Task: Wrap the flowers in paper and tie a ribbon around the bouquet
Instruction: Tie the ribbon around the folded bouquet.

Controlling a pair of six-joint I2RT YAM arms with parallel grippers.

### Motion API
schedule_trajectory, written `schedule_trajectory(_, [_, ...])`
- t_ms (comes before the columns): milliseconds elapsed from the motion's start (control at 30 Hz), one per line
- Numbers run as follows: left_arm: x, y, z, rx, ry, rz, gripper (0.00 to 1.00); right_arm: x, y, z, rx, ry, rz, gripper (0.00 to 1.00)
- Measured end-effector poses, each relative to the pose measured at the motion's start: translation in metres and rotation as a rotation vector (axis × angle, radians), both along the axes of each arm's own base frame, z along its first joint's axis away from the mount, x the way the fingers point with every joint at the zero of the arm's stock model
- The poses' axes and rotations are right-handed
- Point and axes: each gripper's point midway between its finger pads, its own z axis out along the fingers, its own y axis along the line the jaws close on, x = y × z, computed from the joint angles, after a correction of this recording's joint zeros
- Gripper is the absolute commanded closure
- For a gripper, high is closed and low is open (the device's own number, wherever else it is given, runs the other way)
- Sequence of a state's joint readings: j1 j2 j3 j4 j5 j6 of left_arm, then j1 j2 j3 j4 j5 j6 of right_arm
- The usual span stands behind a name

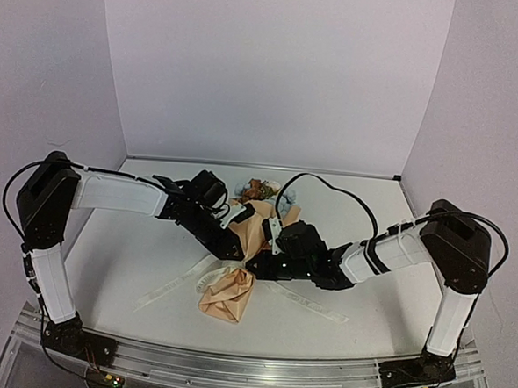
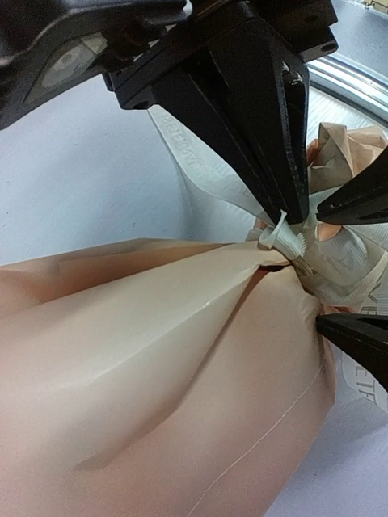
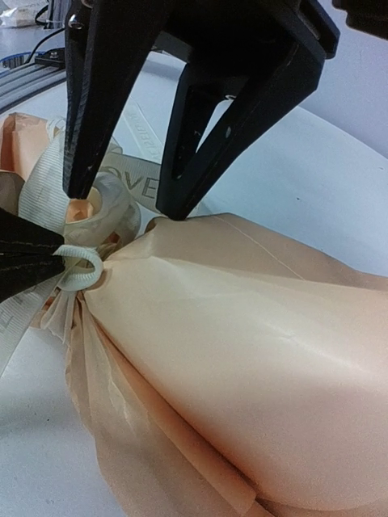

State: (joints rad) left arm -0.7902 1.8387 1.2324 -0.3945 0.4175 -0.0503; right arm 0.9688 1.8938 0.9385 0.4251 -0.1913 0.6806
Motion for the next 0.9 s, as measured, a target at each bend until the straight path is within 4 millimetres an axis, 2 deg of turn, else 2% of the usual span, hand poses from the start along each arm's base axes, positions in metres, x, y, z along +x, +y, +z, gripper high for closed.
schedule_trajectory(133, [-0.001, 0.0, -0.003, 0.012, 0.008, -0.004, 0.72, 0.0, -0.001, -0.001, -0.001, 0.0, -0.002, 1.0])
schedule_trajectory(267, [-0.003, 0.002, -0.009, 0.03, 0.022, -0.008, 0.92, 0.001, -0.002, -0.001, -0.002, -0.002, -0.002, 1.0])
schedule_trajectory(333, [-0.004, 0.003, -0.012, 0.035, 0.033, -0.005, 0.98, 0.001, -0.002, -0.002, -0.002, -0.003, -0.002, 1.0])
schedule_trajectory(533, [-0.001, -0.001, -0.008, 0.014, 0.035, 0.016, 1.0, 0.0, -0.005, -0.001, -0.006, -0.011, -0.001, 1.0])
schedule_trajectory(667, [0.001, -0.004, 0.006, -0.028, 0.022, 0.037, 1.0, -0.002, -0.009, 0.001, -0.013, -0.022, 0.0, 1.0])
schedule_trajectory(767, [0.001, -0.005, 0.018, -0.07, 0.008, 0.057, 1.0, -0.005, -0.014, 0.003, -0.021, -0.021, 0.003, 0.9])
schedule_trajectory(900, [-0.004, -0.002, 0.012, -0.093, 0.024, 0.082, 1.0, -0.008, -0.018, 0.01, -0.03, -0.024, 0.009, 0.66])
